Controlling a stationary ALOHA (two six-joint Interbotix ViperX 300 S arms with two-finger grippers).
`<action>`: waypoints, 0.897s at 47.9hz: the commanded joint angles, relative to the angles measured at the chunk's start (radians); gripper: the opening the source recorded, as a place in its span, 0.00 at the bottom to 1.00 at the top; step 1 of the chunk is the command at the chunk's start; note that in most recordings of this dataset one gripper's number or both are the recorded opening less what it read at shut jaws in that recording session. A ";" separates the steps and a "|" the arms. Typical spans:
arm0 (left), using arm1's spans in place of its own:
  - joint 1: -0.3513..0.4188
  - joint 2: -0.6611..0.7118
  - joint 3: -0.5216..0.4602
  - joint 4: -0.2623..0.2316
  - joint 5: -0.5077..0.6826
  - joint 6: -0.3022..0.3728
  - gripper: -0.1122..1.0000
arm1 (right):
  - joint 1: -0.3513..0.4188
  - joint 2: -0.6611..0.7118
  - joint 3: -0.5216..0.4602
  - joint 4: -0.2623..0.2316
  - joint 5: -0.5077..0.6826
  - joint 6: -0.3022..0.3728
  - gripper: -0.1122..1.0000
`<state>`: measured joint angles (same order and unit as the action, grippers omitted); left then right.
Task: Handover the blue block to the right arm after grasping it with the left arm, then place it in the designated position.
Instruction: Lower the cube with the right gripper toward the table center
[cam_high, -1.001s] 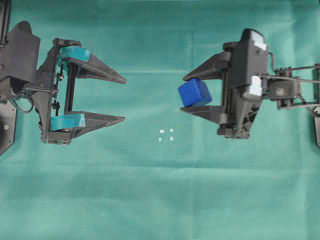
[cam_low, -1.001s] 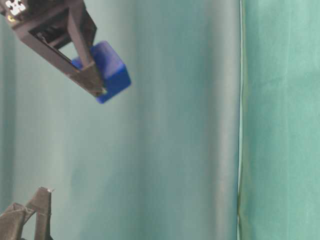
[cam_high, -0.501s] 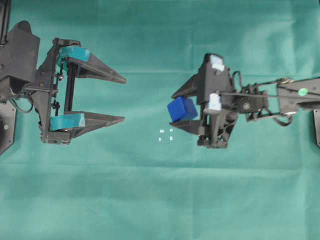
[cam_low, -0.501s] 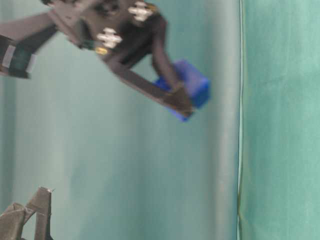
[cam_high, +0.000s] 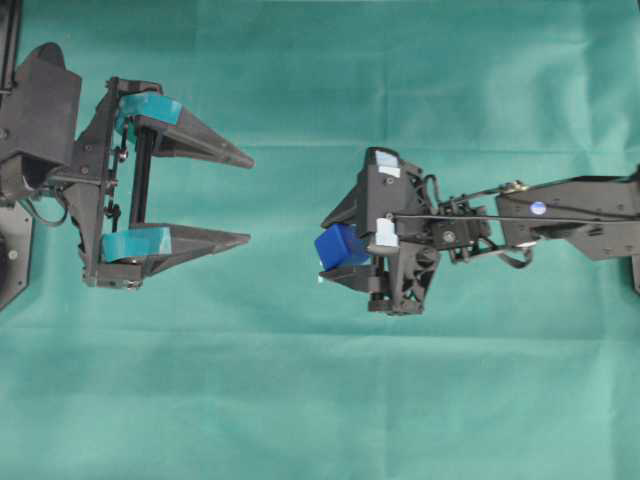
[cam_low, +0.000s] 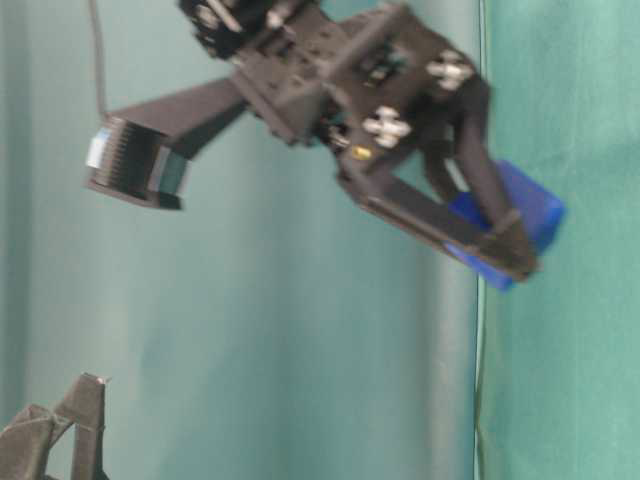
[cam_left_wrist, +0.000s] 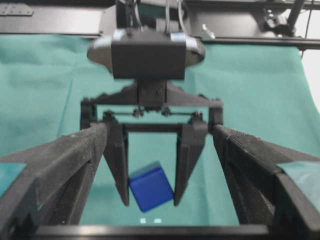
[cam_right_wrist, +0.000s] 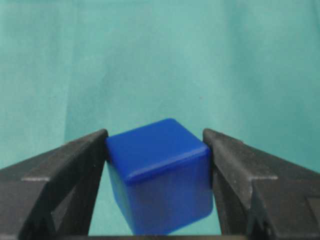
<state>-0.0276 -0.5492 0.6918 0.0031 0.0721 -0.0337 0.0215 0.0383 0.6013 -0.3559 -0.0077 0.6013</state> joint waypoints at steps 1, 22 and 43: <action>0.003 -0.002 -0.020 0.000 -0.005 0.000 1.00 | 0.002 0.008 -0.014 0.003 -0.035 0.000 0.68; 0.003 -0.002 -0.021 0.000 -0.005 0.000 1.00 | 0.002 0.112 -0.043 0.005 -0.103 0.002 0.68; 0.003 -0.002 -0.021 0.002 -0.005 0.000 1.00 | 0.002 0.196 -0.067 0.003 -0.155 0.000 0.68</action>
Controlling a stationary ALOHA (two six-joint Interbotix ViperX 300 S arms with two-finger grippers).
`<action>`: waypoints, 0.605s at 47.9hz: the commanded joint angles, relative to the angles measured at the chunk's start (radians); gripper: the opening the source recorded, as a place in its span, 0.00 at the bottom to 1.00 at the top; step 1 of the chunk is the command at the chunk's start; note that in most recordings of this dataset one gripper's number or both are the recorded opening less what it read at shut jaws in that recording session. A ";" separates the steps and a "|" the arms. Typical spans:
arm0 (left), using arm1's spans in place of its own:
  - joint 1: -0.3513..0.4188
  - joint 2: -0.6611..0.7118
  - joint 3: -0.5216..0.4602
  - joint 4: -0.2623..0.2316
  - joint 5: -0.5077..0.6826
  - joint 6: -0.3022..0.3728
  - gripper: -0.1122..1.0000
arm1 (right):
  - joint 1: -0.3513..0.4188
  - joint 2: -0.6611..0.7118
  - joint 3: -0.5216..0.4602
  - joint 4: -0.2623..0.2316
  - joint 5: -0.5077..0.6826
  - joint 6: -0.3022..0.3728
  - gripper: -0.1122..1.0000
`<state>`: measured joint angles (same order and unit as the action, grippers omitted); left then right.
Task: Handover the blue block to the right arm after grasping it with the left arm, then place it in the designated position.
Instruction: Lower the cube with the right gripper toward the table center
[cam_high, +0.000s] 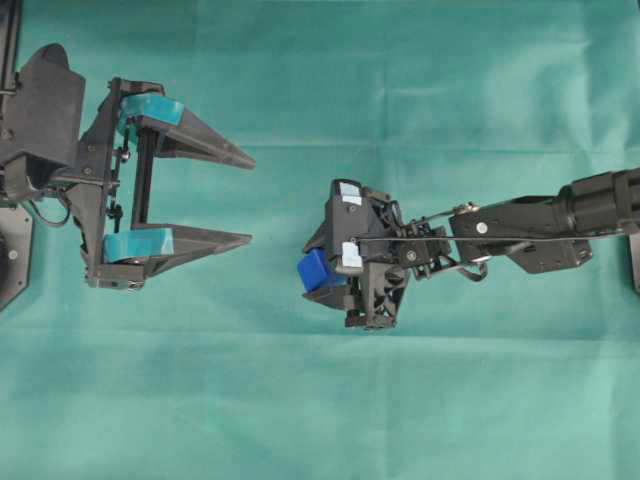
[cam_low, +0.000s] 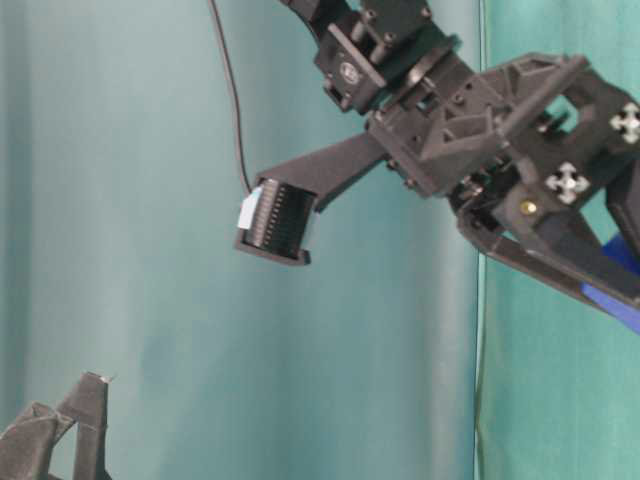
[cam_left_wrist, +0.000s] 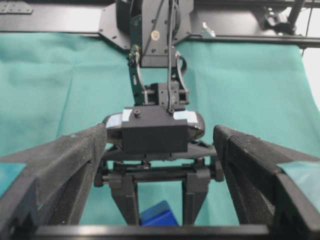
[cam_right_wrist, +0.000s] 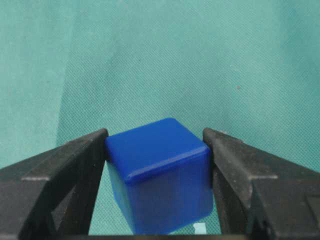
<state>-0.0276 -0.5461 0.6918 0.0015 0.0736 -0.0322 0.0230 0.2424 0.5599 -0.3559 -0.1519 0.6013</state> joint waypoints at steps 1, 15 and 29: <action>0.003 -0.005 -0.020 0.002 -0.005 -0.002 1.00 | 0.000 -0.005 -0.028 0.003 -0.012 0.002 0.68; 0.002 -0.005 -0.021 0.002 -0.005 -0.002 1.00 | 0.000 0.018 -0.031 0.003 -0.028 0.000 0.68; 0.002 -0.005 -0.021 0.002 -0.006 -0.002 1.00 | 0.000 0.017 -0.028 0.003 -0.023 -0.002 0.68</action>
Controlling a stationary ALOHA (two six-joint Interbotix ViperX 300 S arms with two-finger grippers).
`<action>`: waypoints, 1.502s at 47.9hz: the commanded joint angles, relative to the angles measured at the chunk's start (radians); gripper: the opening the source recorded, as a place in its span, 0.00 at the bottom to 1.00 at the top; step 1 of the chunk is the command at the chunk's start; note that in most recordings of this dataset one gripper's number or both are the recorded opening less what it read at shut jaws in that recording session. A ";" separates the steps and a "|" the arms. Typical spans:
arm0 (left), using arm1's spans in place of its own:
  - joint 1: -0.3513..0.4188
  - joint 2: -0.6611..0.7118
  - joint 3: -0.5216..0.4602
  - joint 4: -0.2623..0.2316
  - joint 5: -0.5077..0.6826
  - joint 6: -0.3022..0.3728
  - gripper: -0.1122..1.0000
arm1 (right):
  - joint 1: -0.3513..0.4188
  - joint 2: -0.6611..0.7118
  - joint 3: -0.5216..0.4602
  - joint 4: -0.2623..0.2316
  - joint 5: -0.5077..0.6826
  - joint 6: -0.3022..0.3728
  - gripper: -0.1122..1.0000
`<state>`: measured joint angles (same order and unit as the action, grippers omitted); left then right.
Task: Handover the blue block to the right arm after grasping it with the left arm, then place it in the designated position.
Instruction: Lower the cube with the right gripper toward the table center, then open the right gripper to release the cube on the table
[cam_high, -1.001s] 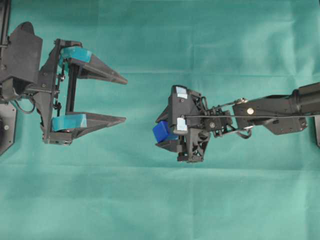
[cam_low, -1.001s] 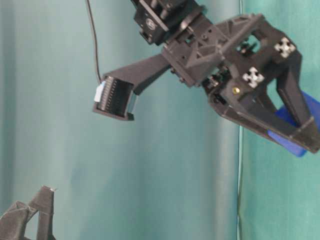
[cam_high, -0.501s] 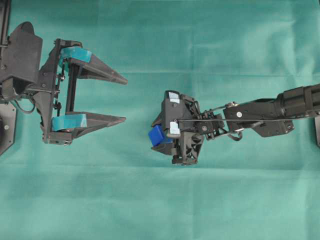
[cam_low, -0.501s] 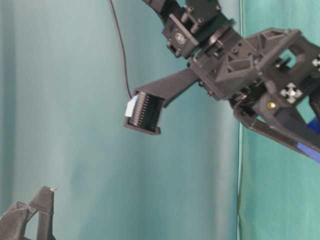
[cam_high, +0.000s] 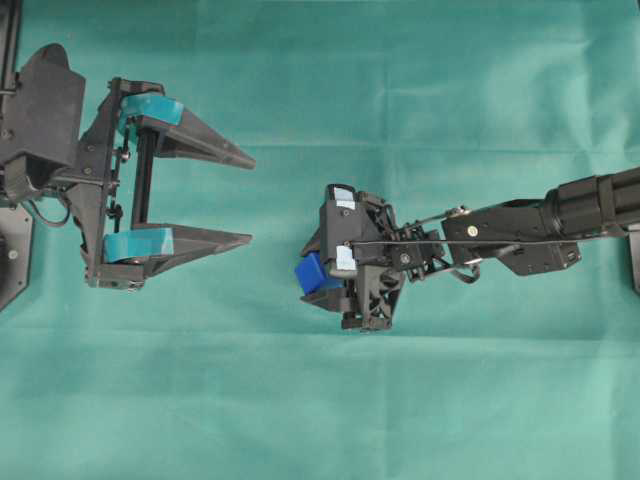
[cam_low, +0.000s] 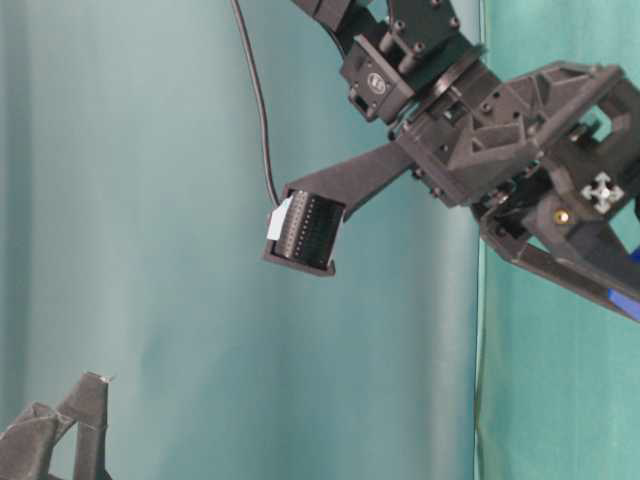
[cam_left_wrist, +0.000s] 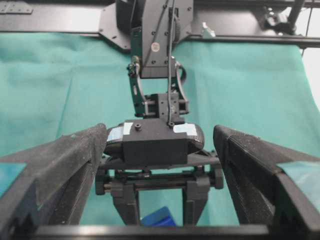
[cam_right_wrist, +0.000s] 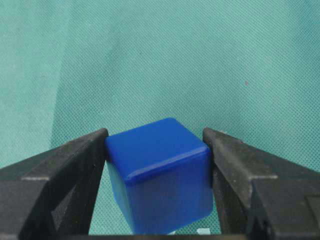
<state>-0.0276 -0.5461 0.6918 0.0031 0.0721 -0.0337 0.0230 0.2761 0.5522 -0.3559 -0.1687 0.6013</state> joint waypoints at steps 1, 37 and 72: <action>0.002 -0.005 -0.021 0.000 -0.005 0.000 1.00 | 0.000 -0.017 -0.020 0.003 -0.006 -0.002 0.68; 0.002 -0.005 -0.021 0.000 -0.005 0.000 1.00 | 0.000 -0.017 -0.025 0.015 -0.005 0.000 0.70; 0.002 -0.005 -0.021 0.000 -0.005 0.002 1.00 | 0.000 -0.097 -0.025 0.018 0.078 -0.011 0.92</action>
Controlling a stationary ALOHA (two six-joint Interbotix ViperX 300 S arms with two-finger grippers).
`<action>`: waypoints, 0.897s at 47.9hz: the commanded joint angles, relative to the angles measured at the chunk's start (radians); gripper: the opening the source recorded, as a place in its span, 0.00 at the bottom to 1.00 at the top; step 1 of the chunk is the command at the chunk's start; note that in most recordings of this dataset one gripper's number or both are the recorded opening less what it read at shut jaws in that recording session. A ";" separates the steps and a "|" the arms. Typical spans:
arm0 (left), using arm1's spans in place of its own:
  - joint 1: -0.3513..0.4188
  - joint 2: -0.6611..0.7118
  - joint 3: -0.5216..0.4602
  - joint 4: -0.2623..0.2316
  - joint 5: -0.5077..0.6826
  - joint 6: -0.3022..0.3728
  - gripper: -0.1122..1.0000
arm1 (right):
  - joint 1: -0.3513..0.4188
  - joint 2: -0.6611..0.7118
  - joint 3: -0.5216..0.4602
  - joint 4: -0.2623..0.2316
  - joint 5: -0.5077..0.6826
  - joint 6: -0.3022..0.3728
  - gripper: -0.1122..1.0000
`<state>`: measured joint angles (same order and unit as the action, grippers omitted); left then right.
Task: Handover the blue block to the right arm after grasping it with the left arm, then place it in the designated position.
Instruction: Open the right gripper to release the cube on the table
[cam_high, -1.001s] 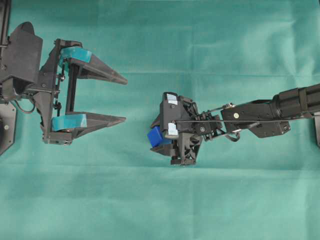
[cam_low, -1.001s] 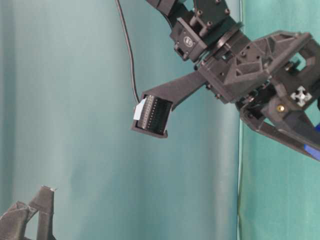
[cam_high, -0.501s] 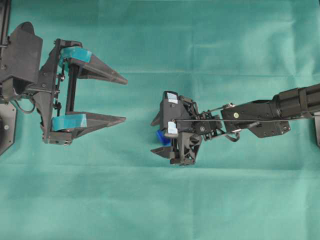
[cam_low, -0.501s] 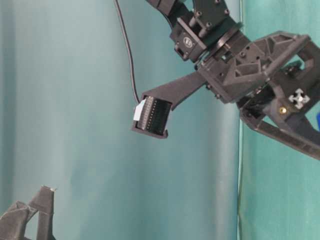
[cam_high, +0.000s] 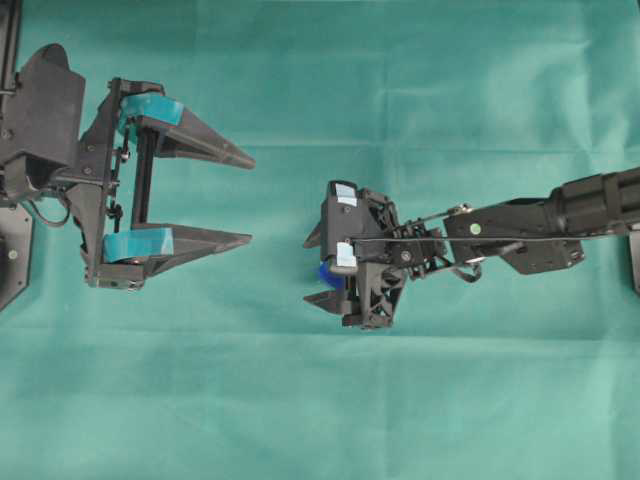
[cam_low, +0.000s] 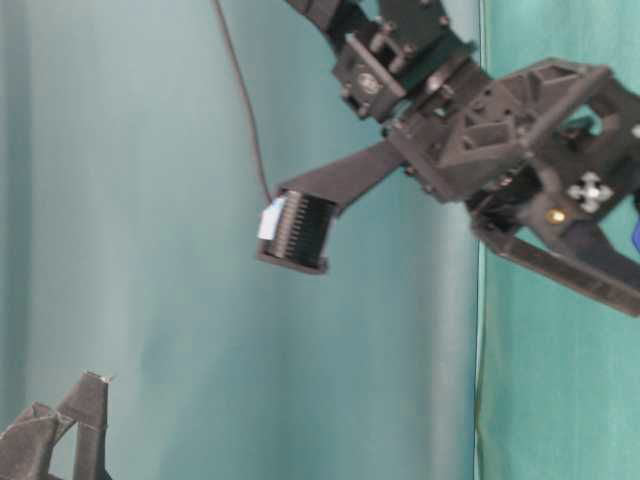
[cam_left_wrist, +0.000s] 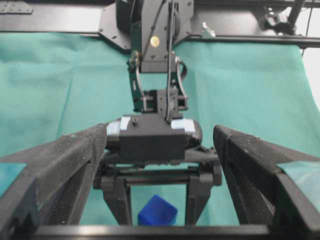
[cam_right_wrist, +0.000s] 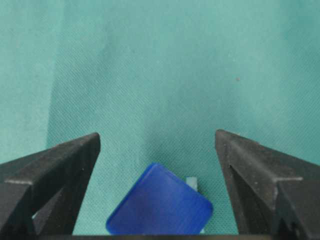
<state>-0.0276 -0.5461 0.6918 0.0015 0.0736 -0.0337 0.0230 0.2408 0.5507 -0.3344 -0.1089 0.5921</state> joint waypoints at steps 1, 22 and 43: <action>0.002 -0.005 -0.021 0.002 -0.006 0.002 1.00 | 0.000 -0.069 -0.023 -0.005 0.026 -0.002 0.92; 0.002 -0.005 -0.021 0.002 -0.006 0.003 1.00 | 0.000 -0.281 -0.023 -0.035 0.207 -0.003 0.92; -0.003 -0.005 -0.020 0.002 -0.006 0.002 1.00 | 0.000 -0.479 -0.023 -0.054 0.359 -0.008 0.92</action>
<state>-0.0291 -0.5461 0.6918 0.0031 0.0736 -0.0322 0.0230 -0.1887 0.5507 -0.3835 0.2332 0.5860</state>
